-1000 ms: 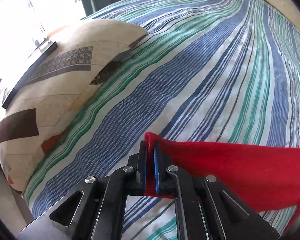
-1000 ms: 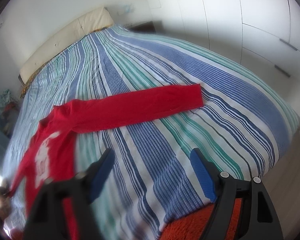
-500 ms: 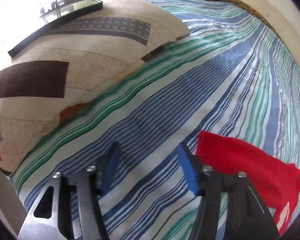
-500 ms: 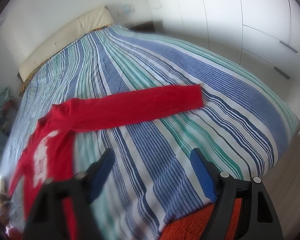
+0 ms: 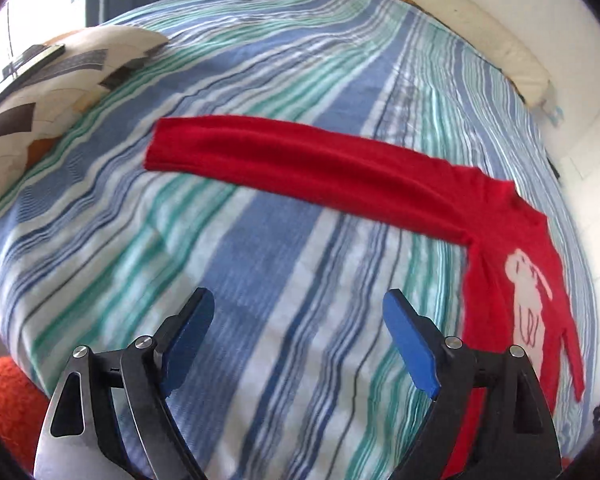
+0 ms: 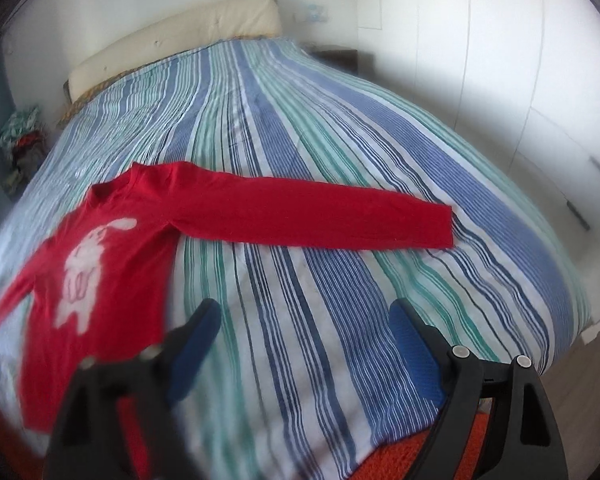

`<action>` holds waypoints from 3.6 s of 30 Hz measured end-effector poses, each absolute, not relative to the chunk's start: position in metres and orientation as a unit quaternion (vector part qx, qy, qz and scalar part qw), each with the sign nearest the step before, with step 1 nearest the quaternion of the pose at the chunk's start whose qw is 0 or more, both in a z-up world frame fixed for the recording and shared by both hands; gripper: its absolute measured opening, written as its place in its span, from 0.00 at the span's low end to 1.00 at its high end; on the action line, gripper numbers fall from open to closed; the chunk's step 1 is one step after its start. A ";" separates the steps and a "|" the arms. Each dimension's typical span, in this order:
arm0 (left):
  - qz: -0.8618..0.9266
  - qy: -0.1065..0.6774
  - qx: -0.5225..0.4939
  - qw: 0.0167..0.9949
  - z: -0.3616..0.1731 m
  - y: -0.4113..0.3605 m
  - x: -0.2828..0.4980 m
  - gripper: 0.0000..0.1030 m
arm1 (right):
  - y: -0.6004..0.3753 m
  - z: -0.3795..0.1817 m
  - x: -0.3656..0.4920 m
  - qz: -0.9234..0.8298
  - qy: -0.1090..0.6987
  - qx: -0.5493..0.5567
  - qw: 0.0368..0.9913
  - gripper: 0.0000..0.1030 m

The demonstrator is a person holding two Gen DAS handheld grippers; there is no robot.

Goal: Fold small clothes

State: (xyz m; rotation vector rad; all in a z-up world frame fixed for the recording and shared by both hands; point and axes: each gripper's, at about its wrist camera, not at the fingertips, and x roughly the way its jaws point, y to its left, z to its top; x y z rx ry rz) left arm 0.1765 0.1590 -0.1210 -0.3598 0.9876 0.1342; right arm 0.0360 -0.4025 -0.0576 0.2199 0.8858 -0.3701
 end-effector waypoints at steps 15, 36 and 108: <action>0.084 0.502 -0.028 0.860 -0.177 0.109 0.162 1.00 | -0.369 -0.108 0.042 -0.135 0.432 0.175 0.875 0.87; 0.093 0.490 -0.015 0.867 -0.180 0.105 0.161 1.00 | -0.389 -0.139 0.044 -0.134 0.450 0.276 0.838 0.87; 0.028 0.473 -0.159 0.866 -0.122 0.138 0.112 0.92 | -0.584 -0.090 0.126 -0.239 0.304 0.462 0.798 0.05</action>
